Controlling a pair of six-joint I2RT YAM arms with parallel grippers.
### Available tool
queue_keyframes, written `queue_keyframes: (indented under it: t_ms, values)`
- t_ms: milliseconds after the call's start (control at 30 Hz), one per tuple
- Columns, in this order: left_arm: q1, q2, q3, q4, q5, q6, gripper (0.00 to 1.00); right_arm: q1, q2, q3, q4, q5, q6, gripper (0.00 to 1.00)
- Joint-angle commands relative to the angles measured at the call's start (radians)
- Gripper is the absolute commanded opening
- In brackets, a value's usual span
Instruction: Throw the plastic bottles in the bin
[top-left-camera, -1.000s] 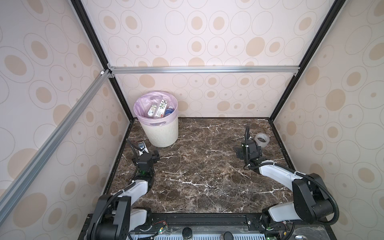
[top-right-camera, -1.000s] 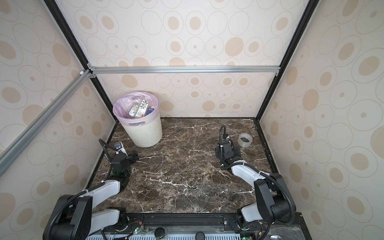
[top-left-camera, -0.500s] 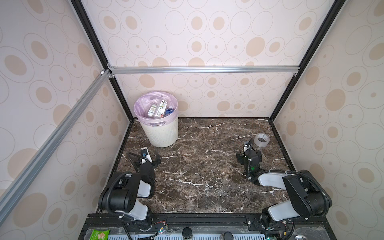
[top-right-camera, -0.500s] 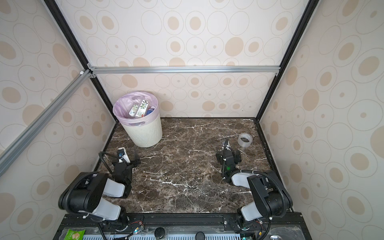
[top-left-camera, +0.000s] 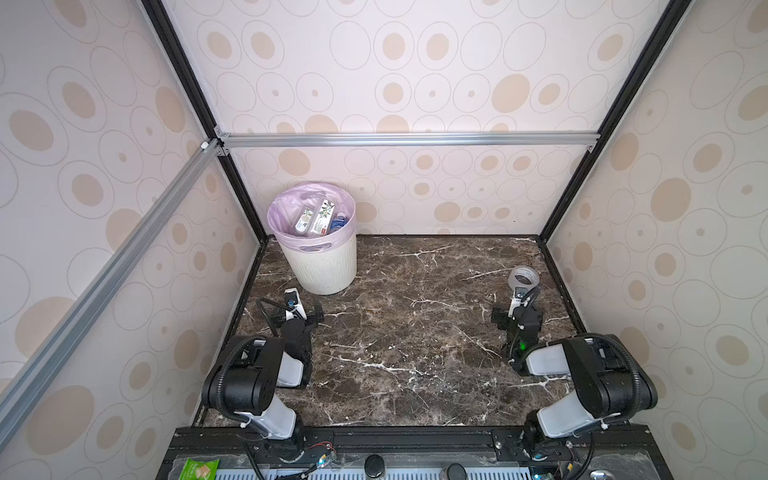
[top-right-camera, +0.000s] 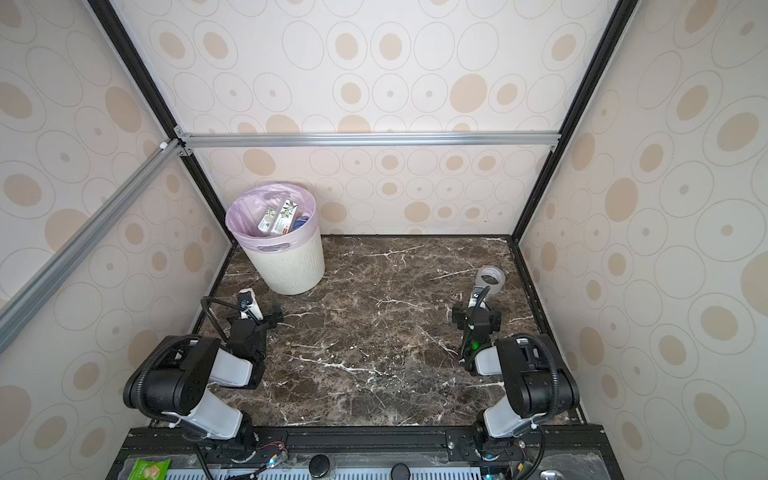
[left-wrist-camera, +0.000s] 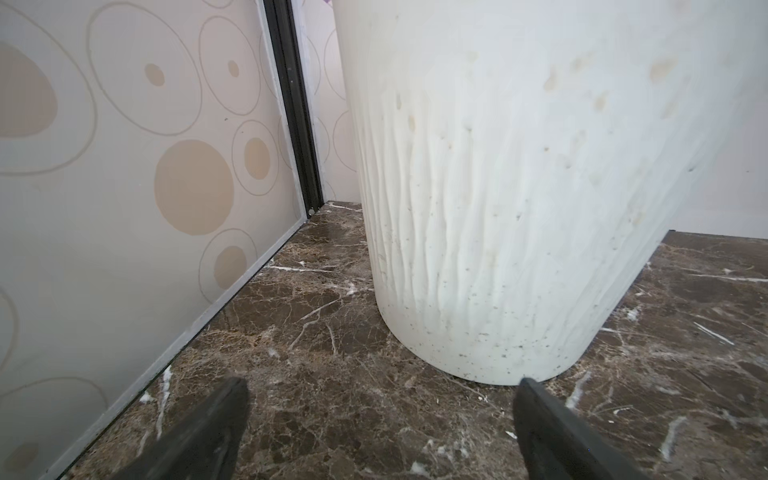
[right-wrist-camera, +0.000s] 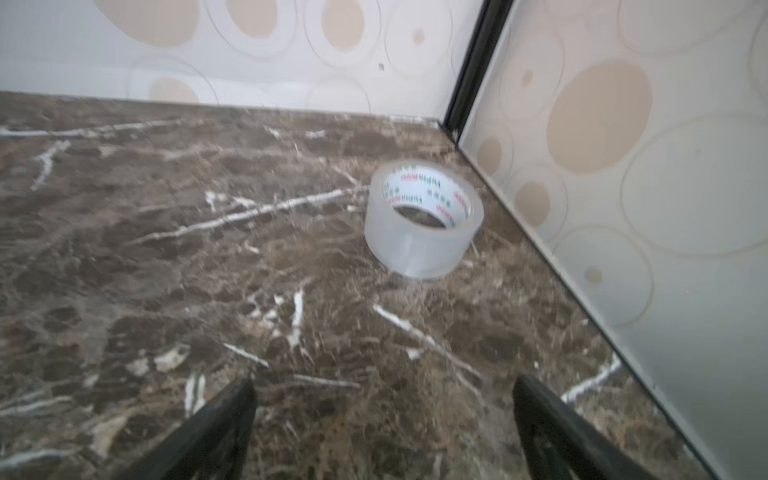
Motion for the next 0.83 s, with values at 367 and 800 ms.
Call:
queue_keyframes:
  t_ms: [367, 800]
  values:
    - [-0.010, -0.004, 0.007, 0.016, -0.024, 0.040, 0.99, 0.002, 0.002, 0.069, -0.069, -0.072, 0.039, 1.00]
    - [-0.010, -0.004, 0.006, 0.020, -0.023, 0.041, 0.99, 0.002, -0.008, 0.078, -0.104, -0.073, 0.044, 1.00]
